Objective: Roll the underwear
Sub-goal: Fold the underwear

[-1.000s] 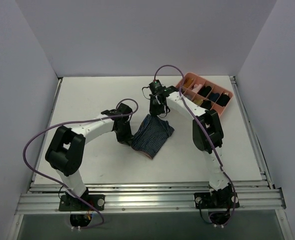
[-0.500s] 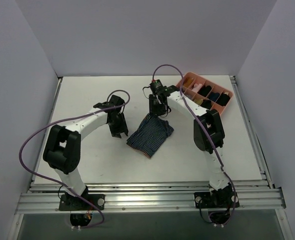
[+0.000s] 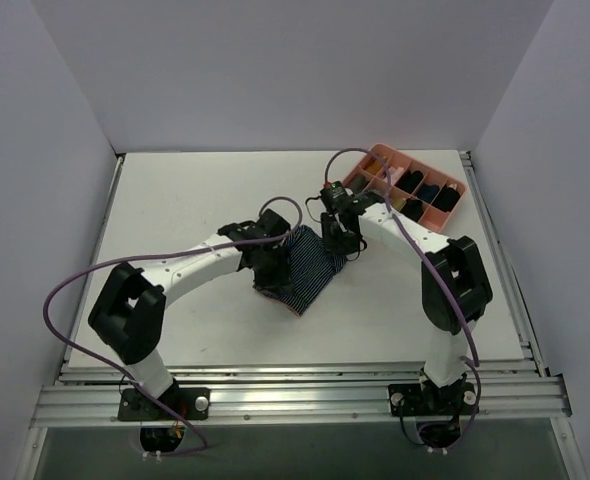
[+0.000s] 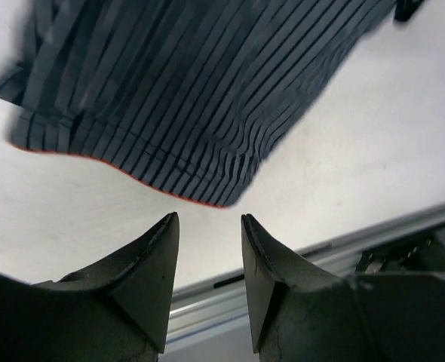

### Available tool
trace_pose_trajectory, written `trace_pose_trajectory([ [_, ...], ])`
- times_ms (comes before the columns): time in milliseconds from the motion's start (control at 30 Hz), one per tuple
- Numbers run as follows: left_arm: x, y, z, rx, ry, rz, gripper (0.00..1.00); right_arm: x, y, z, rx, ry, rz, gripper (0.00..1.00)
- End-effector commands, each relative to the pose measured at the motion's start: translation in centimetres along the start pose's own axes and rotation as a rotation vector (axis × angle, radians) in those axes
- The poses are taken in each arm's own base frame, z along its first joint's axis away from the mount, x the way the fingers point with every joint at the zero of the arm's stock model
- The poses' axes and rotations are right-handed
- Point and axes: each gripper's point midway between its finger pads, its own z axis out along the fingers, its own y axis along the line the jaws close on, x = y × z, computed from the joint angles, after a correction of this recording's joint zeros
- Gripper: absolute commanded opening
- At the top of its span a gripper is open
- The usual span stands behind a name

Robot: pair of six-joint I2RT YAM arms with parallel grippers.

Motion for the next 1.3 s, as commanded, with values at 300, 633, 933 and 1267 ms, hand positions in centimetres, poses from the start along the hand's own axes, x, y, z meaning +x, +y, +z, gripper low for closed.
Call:
trace_pose_trajectory([
  [300,4.7,-2.4,4.0,0.003,0.036,0.067,0.50,2.6,-1.5,1.8,0.042,0.023,-0.014,0.31],
  [633,7.1,0.7,6.3,-0.081,0.099,0.013,0.50,2.9,-2.6,3.5,0.108,0.043,-0.029,0.10],
  [933,8.7,4.0,7.9,-0.207,0.166,-0.029,0.47,0.6,-4.4,1.4,0.127,0.011,-0.005,0.00],
  [1267,9.3,5.5,7.9,-0.253,0.202,-0.057,0.47,-1.1,-8.7,2.4,0.139,0.023,0.059,0.06],
])
